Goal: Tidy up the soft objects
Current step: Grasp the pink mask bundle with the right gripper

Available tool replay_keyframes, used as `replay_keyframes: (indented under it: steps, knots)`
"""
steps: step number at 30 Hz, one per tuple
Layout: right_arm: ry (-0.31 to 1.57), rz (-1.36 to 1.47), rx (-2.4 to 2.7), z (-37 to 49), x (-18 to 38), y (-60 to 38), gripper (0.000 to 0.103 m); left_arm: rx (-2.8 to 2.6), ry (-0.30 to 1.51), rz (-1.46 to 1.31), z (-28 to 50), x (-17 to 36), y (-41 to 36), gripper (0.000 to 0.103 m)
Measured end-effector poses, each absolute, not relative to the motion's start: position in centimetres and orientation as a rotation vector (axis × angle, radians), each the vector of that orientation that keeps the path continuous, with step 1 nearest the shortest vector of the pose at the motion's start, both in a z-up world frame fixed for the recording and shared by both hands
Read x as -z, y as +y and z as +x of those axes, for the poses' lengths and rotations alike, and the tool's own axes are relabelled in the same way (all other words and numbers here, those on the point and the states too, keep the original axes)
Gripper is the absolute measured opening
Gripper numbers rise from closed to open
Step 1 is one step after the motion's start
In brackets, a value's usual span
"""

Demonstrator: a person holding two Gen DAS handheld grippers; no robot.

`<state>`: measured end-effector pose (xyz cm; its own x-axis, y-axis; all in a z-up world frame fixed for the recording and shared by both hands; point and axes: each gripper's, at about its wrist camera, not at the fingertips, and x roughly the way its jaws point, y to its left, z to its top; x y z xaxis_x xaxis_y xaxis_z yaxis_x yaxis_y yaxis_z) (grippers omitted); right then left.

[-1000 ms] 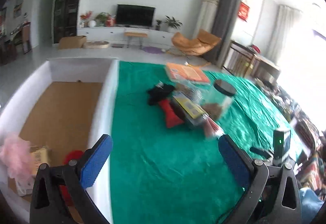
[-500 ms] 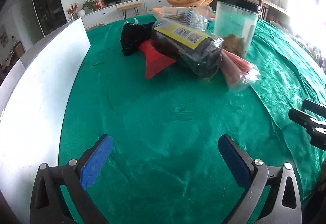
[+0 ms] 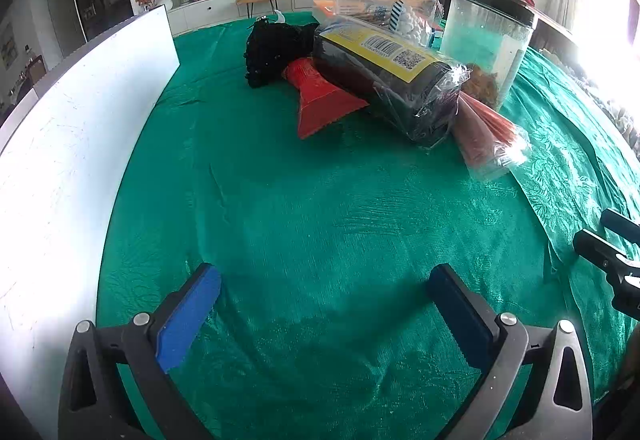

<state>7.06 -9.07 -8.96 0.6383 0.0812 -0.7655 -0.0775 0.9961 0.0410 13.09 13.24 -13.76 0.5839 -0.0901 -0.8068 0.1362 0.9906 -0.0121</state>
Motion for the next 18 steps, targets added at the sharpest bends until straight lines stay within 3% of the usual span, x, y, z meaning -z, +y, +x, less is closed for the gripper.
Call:
replay_keyframes:
  steps: [7, 11, 15, 18]
  knots:
    - [0.875, 0.007, -0.095, 7.0, 9.0, -9.1, 0.087, 0.131, 0.938, 0.053, 13.1, 13.8, 13.2, 0.103]
    - [0.890, 0.001, -0.120, 7.2, 9.0, -8.9, 0.094, 0.132, 0.938, 0.053, 13.1, 13.7, 13.2, 0.103]
    - [0.959, -0.021, -0.114, 8.5, 8.4, -8.0, 0.093, 0.132, 0.938, 0.053, 13.2, 13.7, 13.2, 0.103]
    - [0.908, 0.024, -0.201, 10.4, 6.1, -6.1, 0.091, 0.132, 0.938, 0.053, 13.2, 13.7, 13.3, 0.103]
